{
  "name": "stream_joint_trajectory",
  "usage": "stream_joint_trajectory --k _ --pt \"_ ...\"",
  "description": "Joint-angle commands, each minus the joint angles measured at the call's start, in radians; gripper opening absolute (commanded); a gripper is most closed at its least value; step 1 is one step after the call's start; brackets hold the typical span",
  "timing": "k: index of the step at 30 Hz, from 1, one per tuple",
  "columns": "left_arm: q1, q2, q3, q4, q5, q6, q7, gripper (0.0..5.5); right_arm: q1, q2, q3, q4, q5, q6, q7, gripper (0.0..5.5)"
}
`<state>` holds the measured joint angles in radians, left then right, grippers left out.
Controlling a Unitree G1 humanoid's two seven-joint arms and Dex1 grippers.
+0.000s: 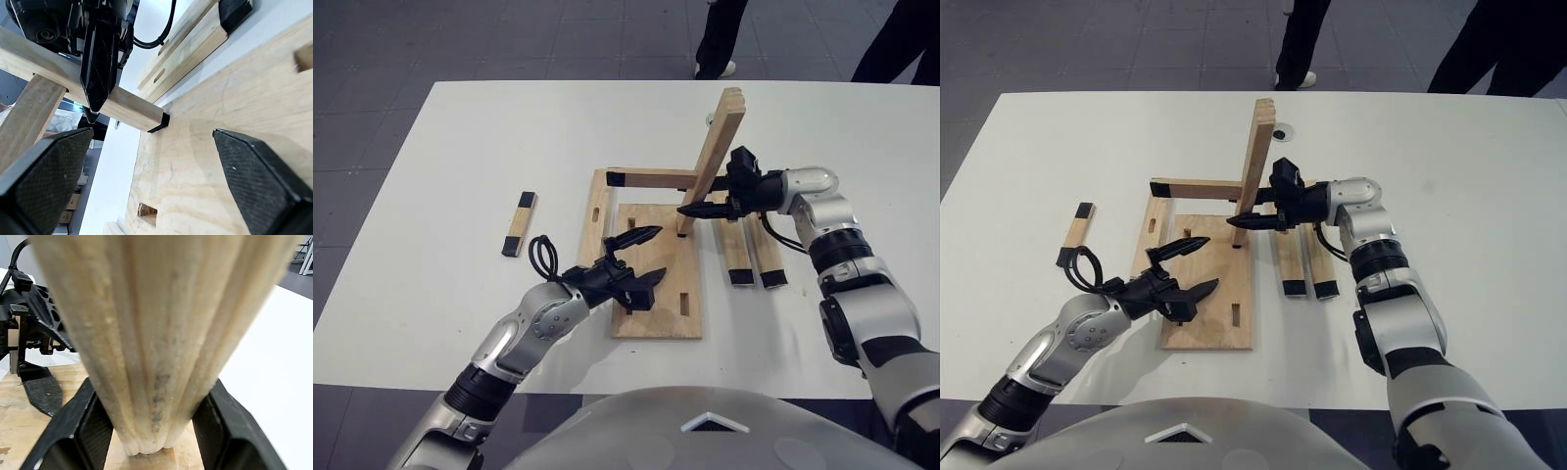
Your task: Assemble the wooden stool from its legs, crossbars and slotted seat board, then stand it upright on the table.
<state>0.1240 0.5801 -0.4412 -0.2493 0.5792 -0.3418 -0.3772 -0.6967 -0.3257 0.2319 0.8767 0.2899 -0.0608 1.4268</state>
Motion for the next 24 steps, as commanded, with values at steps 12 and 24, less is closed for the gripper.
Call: stream_joint_trajectory --k 12,24 --pt "0.094 0.079 -0.116 0.092 0.009 -0.007 -0.131 4.56 0.116 -0.058 0.130 0.162 -0.170 0.225 -0.008 2.10" --pt "0.253 0.281 -0.145 -0.018 -0.123 0.057 -0.293 4.56 0.240 -0.119 0.142 -0.091 -0.114 0.350 0.051 2.08"
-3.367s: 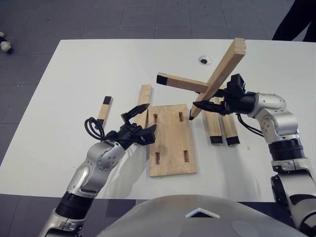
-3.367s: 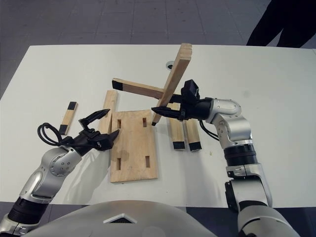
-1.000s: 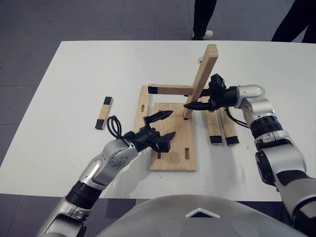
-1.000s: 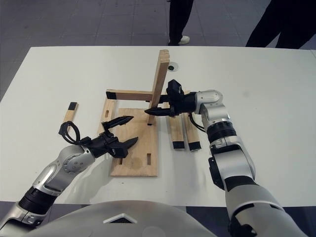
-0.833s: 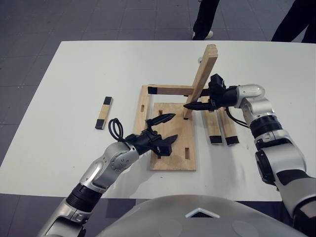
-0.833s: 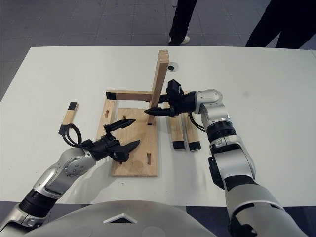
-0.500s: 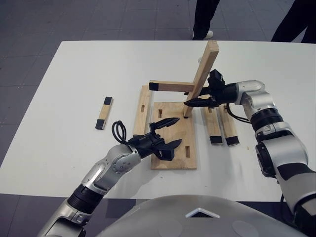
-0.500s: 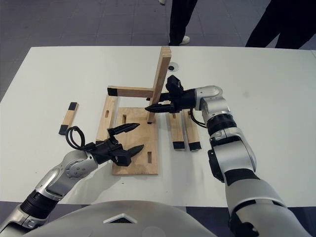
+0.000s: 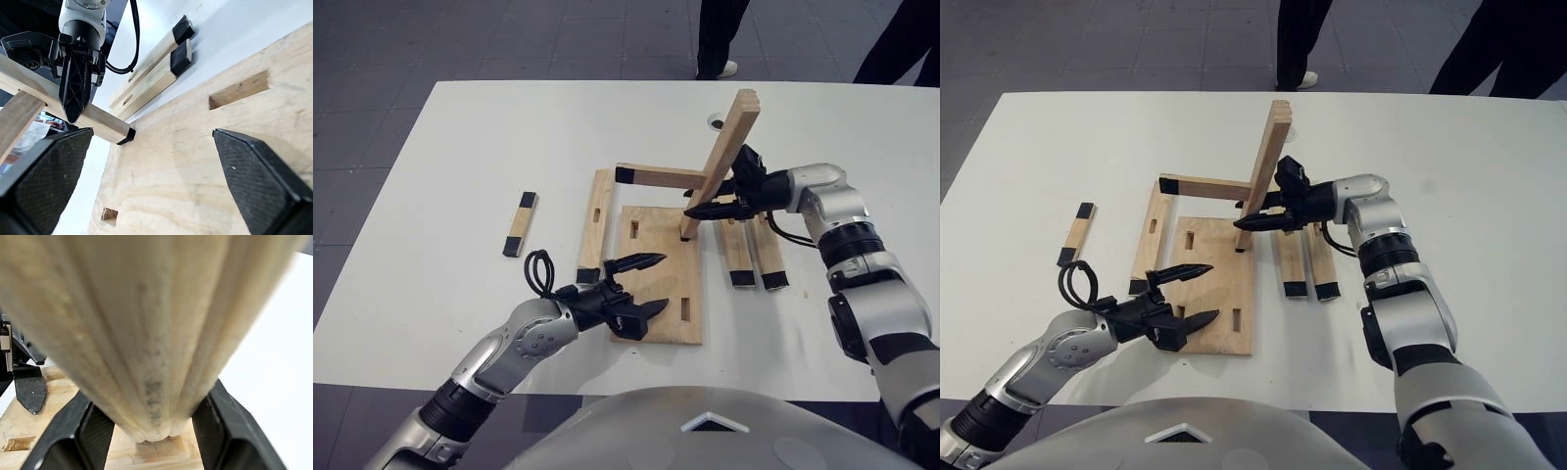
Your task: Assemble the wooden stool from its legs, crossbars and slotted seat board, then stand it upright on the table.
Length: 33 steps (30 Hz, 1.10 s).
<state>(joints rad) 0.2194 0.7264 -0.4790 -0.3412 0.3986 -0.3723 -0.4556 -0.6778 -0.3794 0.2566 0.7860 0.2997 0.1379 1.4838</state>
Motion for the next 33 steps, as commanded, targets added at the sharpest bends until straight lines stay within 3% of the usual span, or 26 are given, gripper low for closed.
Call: stream_joint_trajectory --k 1,6,16,33 --pt "0.169 0.146 -0.108 0.062 0.046 0.089 -0.219 4.56 0.237 -0.070 0.118 -0.032 -0.117 0.169 -0.004 2.08" --pt "0.202 0.183 -0.105 0.022 0.013 0.098 -0.226 4.56 0.293 -0.086 0.127 -0.132 -0.096 0.236 -0.031 2.08" --pt "0.190 0.174 -0.110 0.027 0.014 0.098 -0.211 4.56 0.234 -0.049 0.107 -0.034 -0.101 0.360 -0.157 2.08" --pt "0.180 0.164 -0.114 0.038 0.017 0.097 -0.207 4.56 0.285 -0.032 0.206 0.019 -0.191 0.305 -0.220 2.08"
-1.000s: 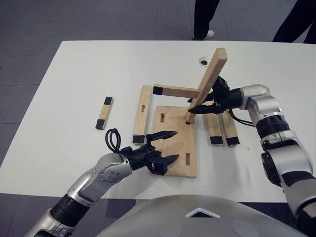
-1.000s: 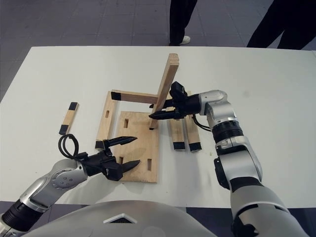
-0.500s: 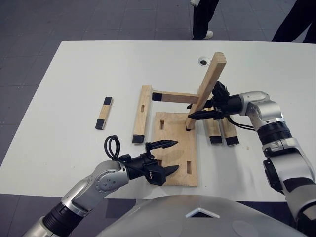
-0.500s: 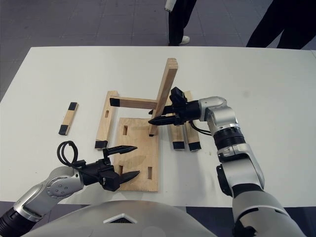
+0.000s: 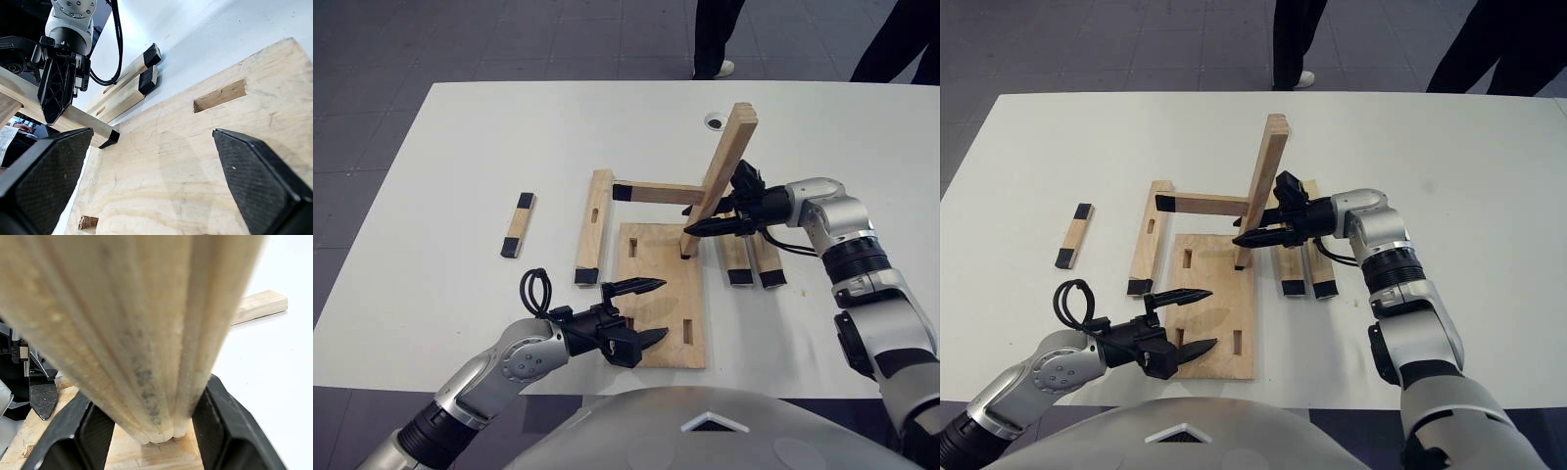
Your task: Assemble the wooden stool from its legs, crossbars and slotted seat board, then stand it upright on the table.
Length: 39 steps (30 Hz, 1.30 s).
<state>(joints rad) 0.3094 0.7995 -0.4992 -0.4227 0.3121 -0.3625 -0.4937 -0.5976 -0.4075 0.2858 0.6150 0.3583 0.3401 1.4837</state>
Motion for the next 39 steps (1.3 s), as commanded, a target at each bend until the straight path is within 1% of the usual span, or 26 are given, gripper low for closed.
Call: stream_joint_trajectory --k 1,9,12,16,20,24,26,30,35,39 --pt "0.090 0.089 -0.094 0.118 0.104 0.090 -0.167 4.56 0.217 -0.006 0.189 0.186 -0.261 0.090 -0.224 2.08" --pt "0.083 0.076 -0.102 0.118 0.110 0.096 -0.166 4.56 0.250 0.010 0.196 0.251 -0.335 -0.049 -0.406 2.08" --pt "0.082 0.076 -0.102 0.121 0.110 0.093 -0.165 4.56 0.257 0.016 0.192 0.255 -0.345 -0.083 -0.445 2.07" --pt "0.081 0.079 -0.101 0.124 0.109 0.090 -0.165 4.56 0.258 0.022 0.176 0.244 -0.334 -0.108 -0.467 2.07" --pt "0.076 0.080 -0.099 0.133 0.105 0.087 -0.167 4.56 0.256 0.020 0.160 0.215 -0.315 -0.137 -0.450 2.07" --pt "0.076 0.080 -0.101 0.139 0.103 0.087 -0.167 4.56 0.254 0.019 0.164 0.205 -0.305 -0.146 -0.426 2.90" --pt "0.075 0.079 -0.104 0.143 0.102 0.088 -0.166 4.56 0.255 0.015 0.168 0.198 -0.298 -0.149 -0.412 3.22" --pt "0.069 0.076 -0.111 0.151 0.099 0.089 -0.163 4.56 0.244 0.014 0.175 0.207 -0.285 -0.155 -0.416 3.60" --pt "0.062 0.075 -0.116 0.160 0.096 0.088 -0.161 4.56 0.235 0.007 0.178 0.207 -0.266 -0.156 -0.412 3.60" --pt "0.056 0.073 -0.117 0.170 0.093 0.085 -0.160 4.56 0.251 -0.015 0.177 0.147 -0.238 -0.153 -0.347 3.60"
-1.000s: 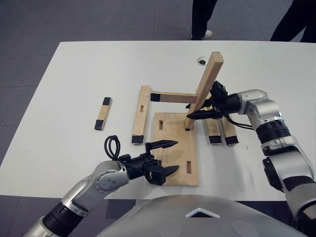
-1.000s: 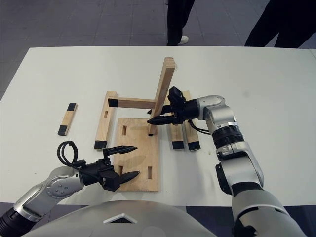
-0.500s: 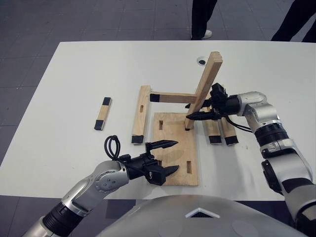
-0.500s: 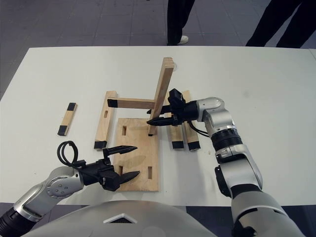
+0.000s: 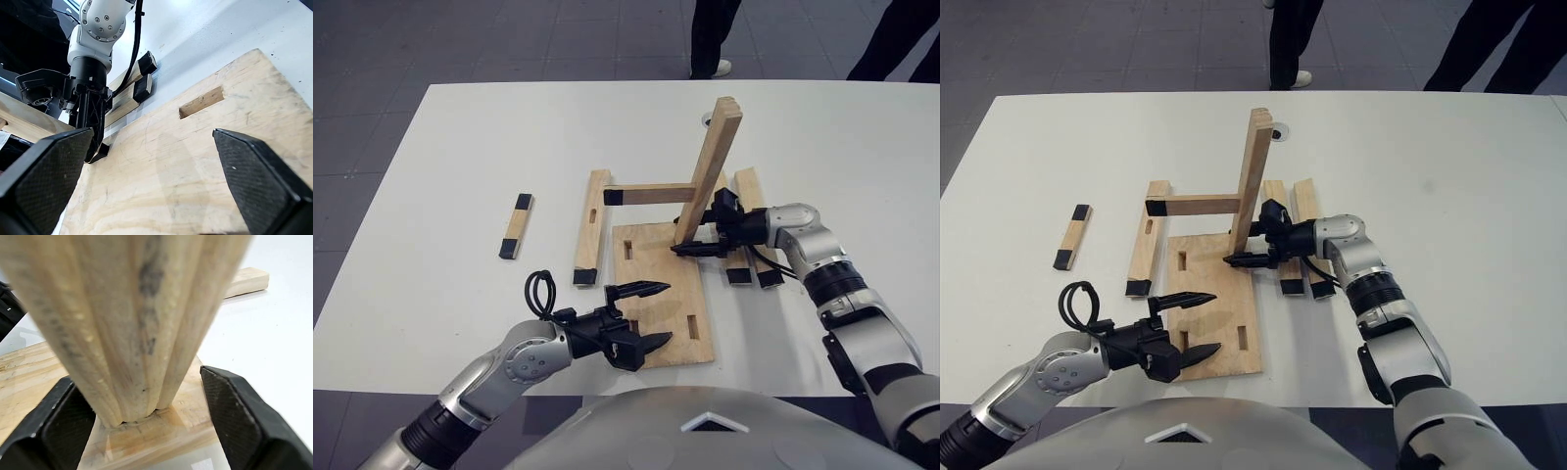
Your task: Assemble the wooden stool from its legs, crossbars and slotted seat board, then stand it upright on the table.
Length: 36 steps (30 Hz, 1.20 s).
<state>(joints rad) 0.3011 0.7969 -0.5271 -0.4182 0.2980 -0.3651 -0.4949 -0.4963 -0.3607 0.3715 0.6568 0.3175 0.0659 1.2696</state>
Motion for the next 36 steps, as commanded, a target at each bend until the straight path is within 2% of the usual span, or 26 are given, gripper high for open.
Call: stream_joint_trajectory --k 1,6,19,28,36 --pt "0.063 0.075 -0.089 0.168 0.106 0.087 -0.159 4.56 0.158 -0.072 0.090 0.077 -0.187 0.121 -0.109 3.60" --pt "0.054 0.076 -0.092 0.182 0.100 0.083 -0.156 4.56 0.207 -0.147 0.054 -0.106 -0.093 0.140 0.004 3.60" --pt "0.045 0.079 -0.089 0.197 0.087 0.067 -0.144 4.56 0.248 -0.208 -0.087 -0.327 0.014 0.224 0.007 3.60" --pt "0.010 0.057 -0.070 0.218 0.104 0.062 -0.113 4.56 0.385 -0.299 -0.255 -0.627 0.053 0.286 -0.090 3.60" --pt "-0.070 0.001 -0.067 0.265 0.138 0.057 -0.074 4.56 0.501 -0.293 -0.392 -0.869 0.108 0.323 -0.229 3.60"
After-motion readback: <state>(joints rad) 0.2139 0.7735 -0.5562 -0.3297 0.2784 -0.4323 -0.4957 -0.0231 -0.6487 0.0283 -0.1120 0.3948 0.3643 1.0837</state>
